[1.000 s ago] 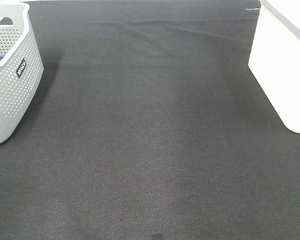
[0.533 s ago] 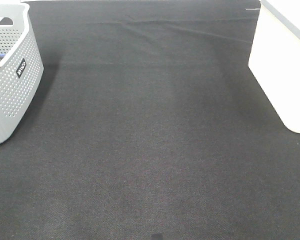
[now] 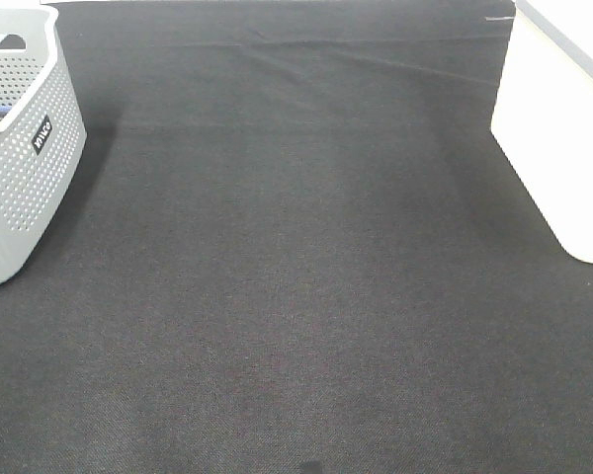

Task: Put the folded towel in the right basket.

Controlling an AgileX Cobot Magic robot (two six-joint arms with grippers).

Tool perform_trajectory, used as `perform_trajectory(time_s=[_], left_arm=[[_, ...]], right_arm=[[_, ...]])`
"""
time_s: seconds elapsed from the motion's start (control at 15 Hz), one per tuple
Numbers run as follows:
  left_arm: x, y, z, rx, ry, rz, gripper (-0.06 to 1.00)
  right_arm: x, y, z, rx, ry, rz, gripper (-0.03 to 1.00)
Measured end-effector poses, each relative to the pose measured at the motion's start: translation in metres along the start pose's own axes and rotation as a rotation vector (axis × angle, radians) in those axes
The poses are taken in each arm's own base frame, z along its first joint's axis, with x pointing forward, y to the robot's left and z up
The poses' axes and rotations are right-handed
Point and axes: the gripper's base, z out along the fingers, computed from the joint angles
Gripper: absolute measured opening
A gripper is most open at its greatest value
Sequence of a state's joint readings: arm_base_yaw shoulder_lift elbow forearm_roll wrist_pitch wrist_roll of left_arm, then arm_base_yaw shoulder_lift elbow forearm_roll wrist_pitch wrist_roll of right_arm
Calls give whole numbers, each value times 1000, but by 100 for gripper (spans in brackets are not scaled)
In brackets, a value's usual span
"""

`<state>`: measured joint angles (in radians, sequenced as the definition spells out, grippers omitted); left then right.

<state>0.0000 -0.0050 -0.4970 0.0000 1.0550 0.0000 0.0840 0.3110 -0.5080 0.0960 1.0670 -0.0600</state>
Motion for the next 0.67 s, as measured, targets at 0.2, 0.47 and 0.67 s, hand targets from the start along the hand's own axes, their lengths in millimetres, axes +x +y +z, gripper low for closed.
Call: perform_trajectory(time_s=[0.2,0.47,0.67], left_arm=[[0,0,0,0,0,0,97],[0,0,0,0,0,0,97],[0,0,0,0,0,0,97]], right_arm=[[0,0,0,-1,-2,0,79],[7,0,-11,43,-92,41,79],[24,5,-32,49,-266,43,79]])
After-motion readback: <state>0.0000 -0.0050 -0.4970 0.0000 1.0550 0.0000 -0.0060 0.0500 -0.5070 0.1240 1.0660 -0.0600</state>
